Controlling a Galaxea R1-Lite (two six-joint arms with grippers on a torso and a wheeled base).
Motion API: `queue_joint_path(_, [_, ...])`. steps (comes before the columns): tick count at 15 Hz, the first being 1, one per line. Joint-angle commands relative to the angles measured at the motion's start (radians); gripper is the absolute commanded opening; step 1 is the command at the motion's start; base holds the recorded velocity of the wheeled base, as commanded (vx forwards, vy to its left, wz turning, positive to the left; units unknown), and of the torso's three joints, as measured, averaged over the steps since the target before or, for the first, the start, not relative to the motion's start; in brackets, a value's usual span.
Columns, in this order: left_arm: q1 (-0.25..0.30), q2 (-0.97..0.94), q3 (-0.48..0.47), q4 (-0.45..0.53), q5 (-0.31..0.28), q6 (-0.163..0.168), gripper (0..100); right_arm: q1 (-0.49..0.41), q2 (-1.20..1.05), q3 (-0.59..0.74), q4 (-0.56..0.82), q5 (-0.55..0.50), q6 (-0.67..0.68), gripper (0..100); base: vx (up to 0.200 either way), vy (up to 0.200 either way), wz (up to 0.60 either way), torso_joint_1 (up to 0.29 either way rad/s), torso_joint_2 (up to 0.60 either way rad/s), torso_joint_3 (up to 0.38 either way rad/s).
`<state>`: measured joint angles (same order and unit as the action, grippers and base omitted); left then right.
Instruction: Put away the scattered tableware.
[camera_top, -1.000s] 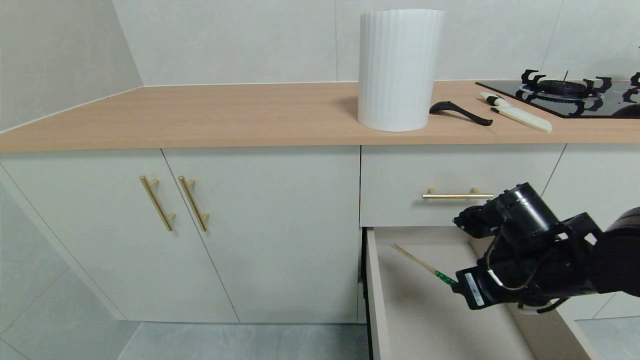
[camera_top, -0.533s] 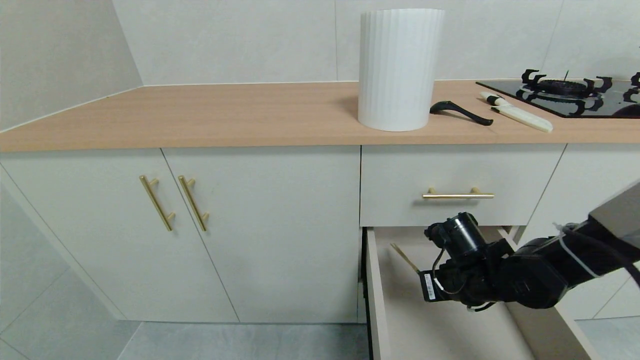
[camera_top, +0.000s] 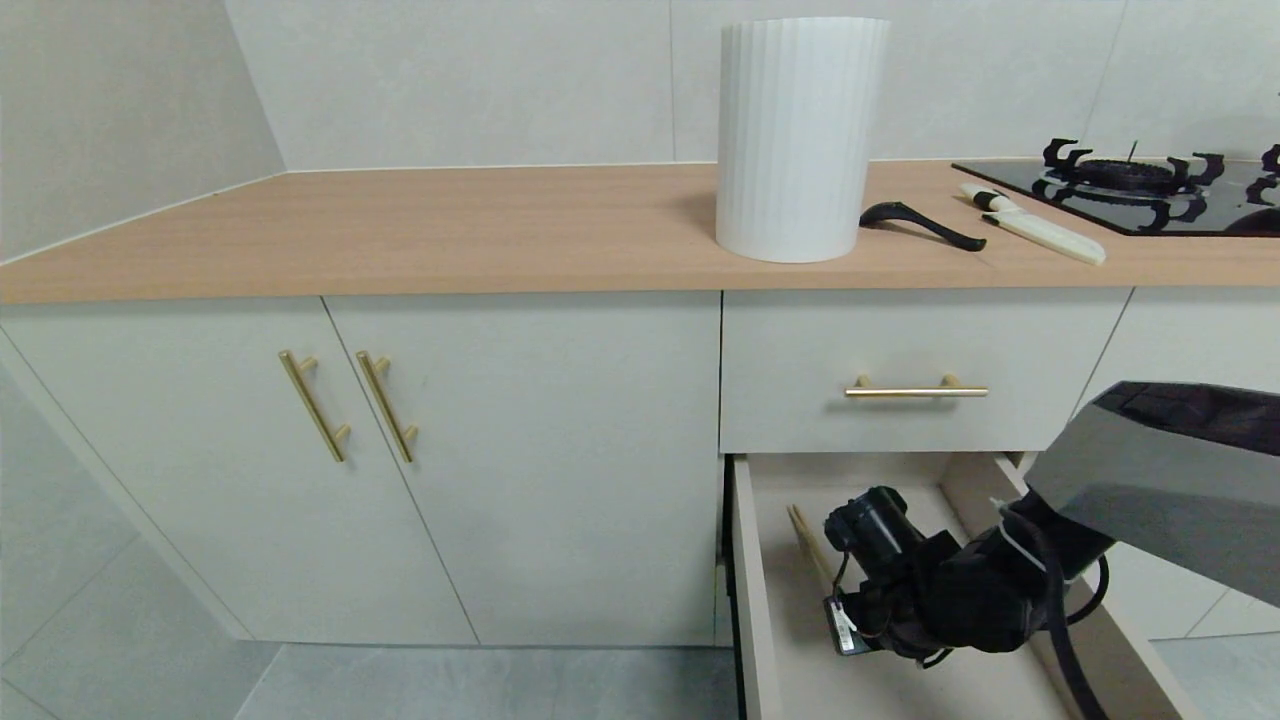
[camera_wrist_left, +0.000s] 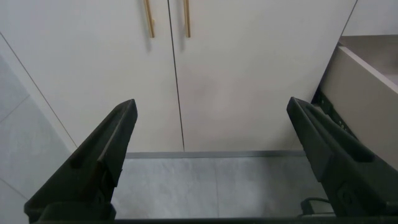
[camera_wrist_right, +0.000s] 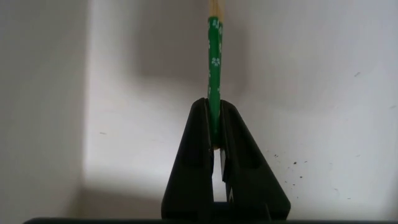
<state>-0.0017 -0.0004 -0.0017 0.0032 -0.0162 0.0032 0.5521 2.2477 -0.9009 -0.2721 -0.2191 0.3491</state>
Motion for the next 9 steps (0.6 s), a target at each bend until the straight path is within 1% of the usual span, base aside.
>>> queue_joint_path(1, [0.000, 0.000, 0.000, 0.000, -0.001, 0.000, 100, 0.002, 0.053, -0.006, 0.001, 0.000, -0.001, 0, 0.000, 0.000, 0.00, 0.000, 0.00, 0.000])
queue_joint_path(9, [0.000, 0.000, 0.000, 0.000, 0.001, 0.000, 100, 0.002, 0.061, -0.007, -0.022, -0.002, 0.001, 0, 0.000, 0.000, 0.00, 0.000, 0.00, 0.000])
